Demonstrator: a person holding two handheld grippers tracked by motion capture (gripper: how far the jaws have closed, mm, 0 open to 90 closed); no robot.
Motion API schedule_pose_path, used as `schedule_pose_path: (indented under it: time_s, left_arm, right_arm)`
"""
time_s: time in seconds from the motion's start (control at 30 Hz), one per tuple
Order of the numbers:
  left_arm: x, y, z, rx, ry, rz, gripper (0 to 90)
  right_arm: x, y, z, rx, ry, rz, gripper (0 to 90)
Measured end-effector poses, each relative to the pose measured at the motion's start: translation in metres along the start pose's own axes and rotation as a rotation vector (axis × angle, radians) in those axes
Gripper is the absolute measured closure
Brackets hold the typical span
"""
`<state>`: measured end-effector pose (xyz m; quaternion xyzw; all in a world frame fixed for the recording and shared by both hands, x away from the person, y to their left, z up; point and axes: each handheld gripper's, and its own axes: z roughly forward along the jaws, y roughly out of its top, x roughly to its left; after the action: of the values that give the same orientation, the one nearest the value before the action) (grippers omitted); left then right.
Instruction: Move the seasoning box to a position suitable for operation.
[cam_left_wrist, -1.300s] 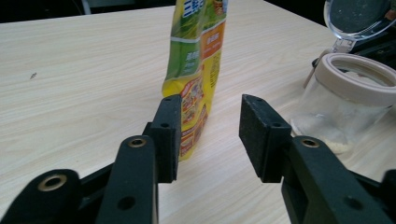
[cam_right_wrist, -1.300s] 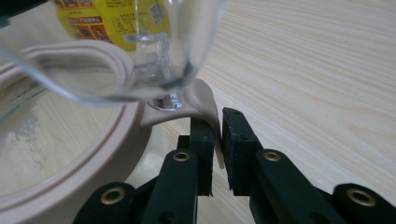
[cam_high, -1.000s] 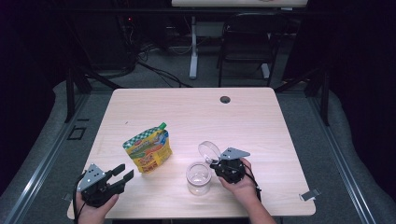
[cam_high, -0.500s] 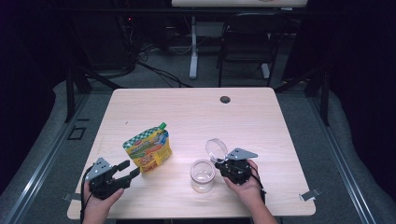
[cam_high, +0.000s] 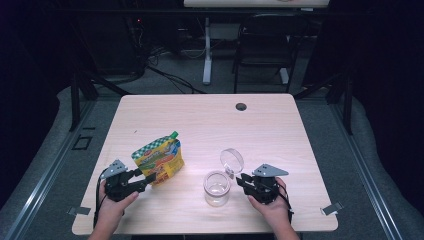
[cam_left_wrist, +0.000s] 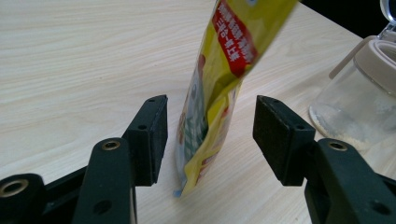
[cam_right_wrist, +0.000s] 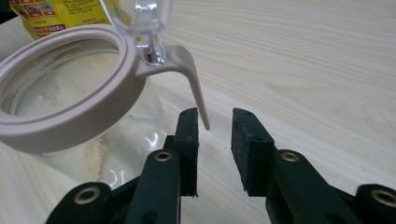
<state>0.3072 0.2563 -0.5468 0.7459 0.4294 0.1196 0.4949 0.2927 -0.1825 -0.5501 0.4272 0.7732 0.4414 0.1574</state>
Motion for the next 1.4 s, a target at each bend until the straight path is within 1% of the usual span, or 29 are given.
schedule_pose_path:
  time_s: [0.07,0.1,0.13,0.17,0.2,0.23,0.3,0.33,0.43,0.5,0.57,0.73,0.77,0.8,0.83,0.93,1.0,1.13,1.2,1.27,1.37,1.4]
  left_arm:
    - [0.002,0.001,0.004,0.001,-0.012,-0.008,46.1]
    - [0.003,0.002,0.005,0.010,-0.021,-0.007,46.6]
    - [0.003,0.002,0.007,0.000,-0.027,-0.016,46.9]
    - [0.004,0.002,0.009,-0.001,-0.030,-0.018,47.3]
    - [0.005,0.003,0.009,0.009,-0.035,-0.018,48.1]
    - [0.005,0.003,0.012,0.001,-0.036,-0.024,48.6]
    - [0.005,0.003,0.014,0.018,-0.048,-0.028,49.6]
    - [0.005,0.003,0.016,0.015,-0.049,-0.031,49.8]
    - [0.006,0.003,0.020,0.030,-0.066,-0.041,51.7]
    - [0.005,0.002,0.022,0.047,-0.054,-0.035,54.6]
    - [0.005,0.002,0.023,0.049,-0.050,-0.039,59.0]
    - [0.001,0.002,0.022,0.057,-0.044,-0.029,62.7]
    - [0.000,0.002,0.021,0.065,-0.046,-0.024,63.4]
    - [-0.001,0.002,0.022,0.058,-0.043,-0.025,63.5]
    - [-0.003,0.001,0.022,0.061,-0.043,-0.028,63.6]
    - [-0.005,0.001,0.022,0.061,-0.060,-0.037,63.5]
    - [-0.005,0.001,0.022,0.066,-0.073,-0.045,63.0]
    - [-0.004,0.000,0.023,0.060,-0.079,-0.057,61.2]
    - [-0.004,0.000,0.025,0.059,-0.078,-0.062,60.0]
    - [-0.003,0.000,0.026,0.075,-0.074,-0.058,57.5]
    - [-0.003,-0.001,0.031,0.075,-0.066,-0.065,55.5]
    - [-0.003,-0.001,0.032,0.085,-0.070,-0.065,54.9]
  right_arm:
    - [-0.001,-0.002,-0.003,-0.005,-0.006,0.010,71.4]
    - [-0.002,-0.003,-0.005,-0.001,-0.007,0.009,71.3]
    - [-0.002,-0.004,-0.006,-0.005,-0.009,0.016,71.3]
    - [-0.003,-0.005,-0.007,-0.005,-0.013,0.016,71.2]
    - [-0.003,-0.006,-0.009,-0.004,-0.019,0.017,71.2]
    - [-0.004,-0.006,-0.010,-0.007,-0.020,0.021,71.1]
    - [-0.005,-0.008,-0.012,-0.010,-0.024,0.030,71.2]
    - [-0.005,-0.008,-0.013,-0.010,-0.025,0.030,71.1]
    - [-0.006,-0.009,-0.014,-0.012,-0.028,0.039,70.9]
    - [-0.007,-0.010,-0.015,-0.012,-0.028,0.041,70.9]
    - [-0.007,-0.010,-0.014,-0.012,-0.027,0.043,70.8]
    - [-0.007,-0.010,-0.014,-0.012,-0.025,0.045,70.8]
    - [-0.007,-0.010,-0.014,-0.013,-0.025,0.046,70.8]
    - [-0.006,-0.010,-0.014,-0.013,-0.025,0.046,70.8]
    - [-0.007,-0.010,-0.014,-0.010,-0.027,0.044,70.8]
    - [-0.007,-0.010,-0.014,-0.011,-0.026,0.046,70.8]
    - [-0.007,-0.009,-0.014,-0.011,-0.024,0.045,70.8]
    - [-0.007,-0.009,-0.015,-0.011,-0.027,0.044,70.7]
    - [-0.007,-0.009,-0.015,-0.014,-0.027,0.045,70.5]
    - [-0.007,-0.009,-0.015,-0.010,-0.027,0.043,70.3]
    - [-0.006,-0.010,-0.015,-0.013,-0.028,0.045,70.1]
    - [-0.006,-0.010,-0.015,-0.014,-0.027,0.046,70.0]
